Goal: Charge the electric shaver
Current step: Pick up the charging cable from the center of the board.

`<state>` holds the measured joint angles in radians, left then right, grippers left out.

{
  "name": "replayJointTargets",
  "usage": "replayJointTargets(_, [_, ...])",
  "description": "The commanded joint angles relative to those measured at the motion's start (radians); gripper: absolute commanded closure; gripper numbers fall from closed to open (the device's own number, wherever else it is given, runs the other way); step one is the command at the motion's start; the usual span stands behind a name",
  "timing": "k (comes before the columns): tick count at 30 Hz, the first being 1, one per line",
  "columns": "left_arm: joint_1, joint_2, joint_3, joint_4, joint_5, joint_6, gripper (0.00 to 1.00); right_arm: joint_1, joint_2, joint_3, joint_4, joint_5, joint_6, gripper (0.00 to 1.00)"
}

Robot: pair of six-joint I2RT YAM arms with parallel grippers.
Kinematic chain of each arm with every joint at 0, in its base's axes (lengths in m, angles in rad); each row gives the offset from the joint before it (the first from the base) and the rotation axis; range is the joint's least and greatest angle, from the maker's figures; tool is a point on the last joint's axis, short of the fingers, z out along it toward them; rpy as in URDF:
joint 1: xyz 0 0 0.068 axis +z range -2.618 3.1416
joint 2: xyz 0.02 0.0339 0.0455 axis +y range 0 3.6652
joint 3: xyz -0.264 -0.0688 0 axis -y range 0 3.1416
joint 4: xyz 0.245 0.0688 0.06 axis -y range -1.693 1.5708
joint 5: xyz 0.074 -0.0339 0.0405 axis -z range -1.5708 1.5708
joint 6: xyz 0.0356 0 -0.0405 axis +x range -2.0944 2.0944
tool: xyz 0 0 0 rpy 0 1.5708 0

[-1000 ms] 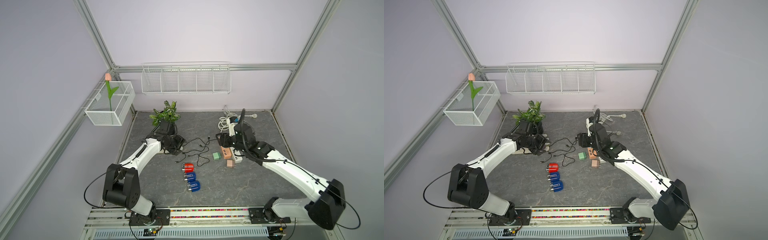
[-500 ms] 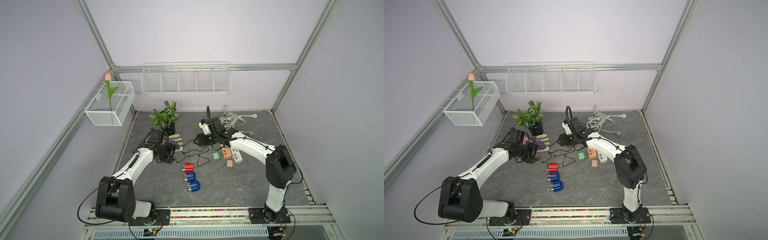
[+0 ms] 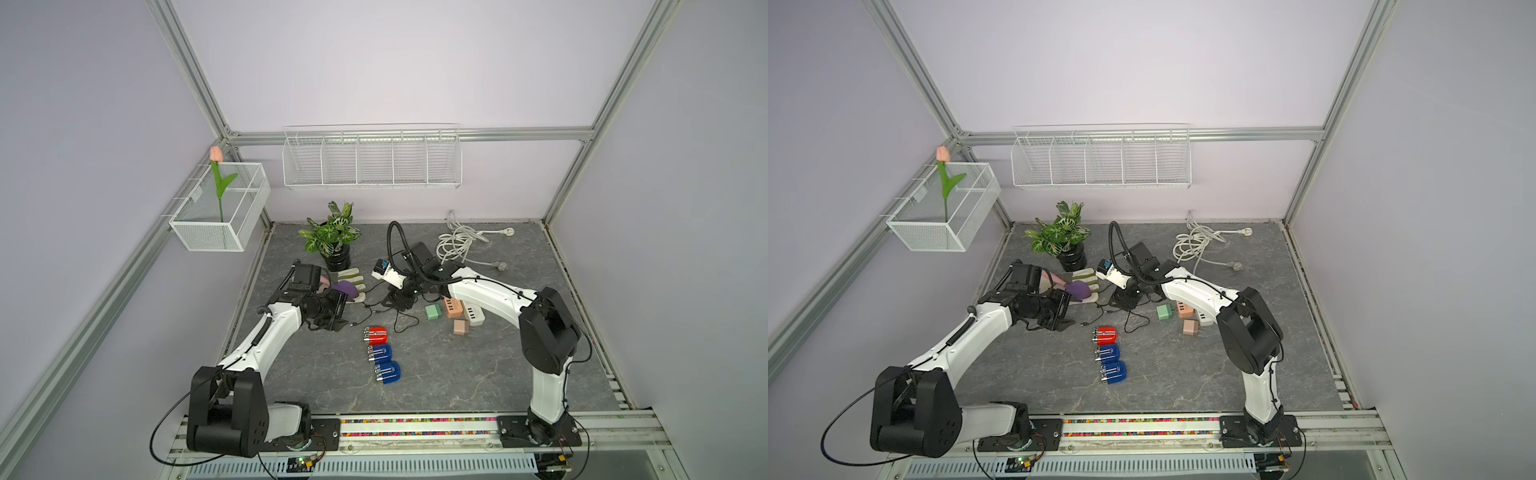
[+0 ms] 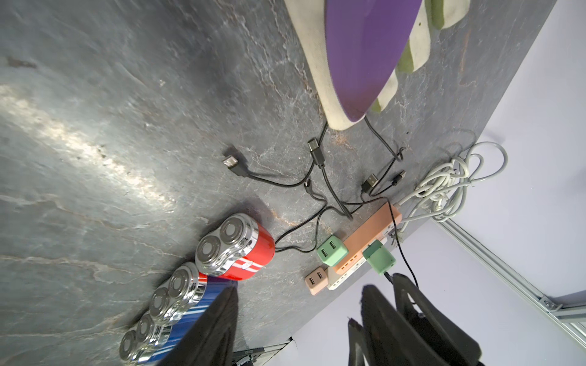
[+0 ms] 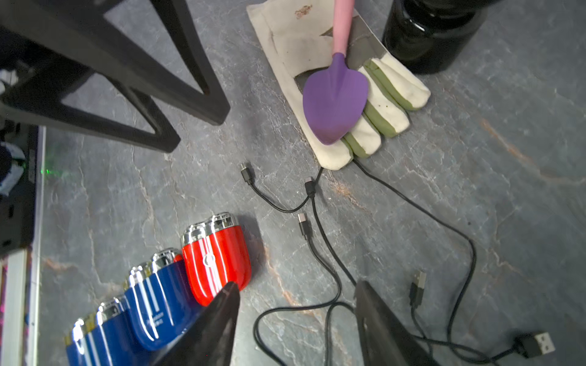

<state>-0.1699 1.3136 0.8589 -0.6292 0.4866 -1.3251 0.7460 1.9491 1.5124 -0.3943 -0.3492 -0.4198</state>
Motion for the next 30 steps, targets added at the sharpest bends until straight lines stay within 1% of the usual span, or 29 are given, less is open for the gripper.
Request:
replayJointTargets(1, [0.007,-0.017,-0.011,-0.016,0.021,0.001,0.37,-0.020,0.057,0.008,-0.002,-0.042,-0.282,0.40])
replayJointTargets(4, [0.009,-0.025,-0.014,-0.021,0.023,0.007,0.37,-0.021,0.096,0.037,-0.010,-0.043,-0.327,0.41])
replayJointTargets(6, [0.010,-0.031,-0.021,-0.022,0.027,0.009,0.37,-0.020,0.129,0.064,-0.021,-0.049,-0.333,0.46])
replayJointTargets(9, [0.014,-0.040,-0.028,-0.023,0.030,0.009,0.37,-0.014,0.163,0.088,-0.021,-0.034,-0.326,0.48])
replayJointTargets(12, [0.018,-0.045,-0.032,-0.023,0.033,0.012,0.37,-0.005,0.192,0.102,-0.008,-0.009,-0.314,0.57])
replayJointTargets(15, [0.020,-0.045,-0.036,-0.024,0.038,0.013,0.37,0.004,0.217,0.121,-0.002,0.004,-0.301,0.63])
replayJointTargets(16, [0.020,-0.045,-0.035,-0.023,0.039,0.014,0.37,0.007,0.222,0.125,-0.002,0.006,-0.299,0.65])
replayJointTargets(17, [0.019,-0.046,-0.035,-0.024,0.040,0.016,0.37,0.010,0.226,0.129,-0.002,0.012,-0.297,0.70])
replayJointTargets(21, [0.019,-0.044,-0.030,-0.026,0.043,0.017,0.37,0.018,0.212,0.147,-0.012,0.009,-0.311,0.92])
replayJointTargets(22, [0.020,-0.040,-0.024,-0.025,0.044,0.016,0.37,0.019,0.195,0.145,-0.007,0.009,-0.312,0.93])
replayJointTargets(26, [0.020,-0.034,0.006,-0.019,0.056,0.002,0.37,0.018,0.076,0.100,0.038,-0.009,-0.318,0.94])
replayJointTargets(30, [0.019,-0.030,0.059,0.011,0.070,-0.034,0.33,0.010,-0.021,0.049,0.044,-0.045,-0.301,0.93])
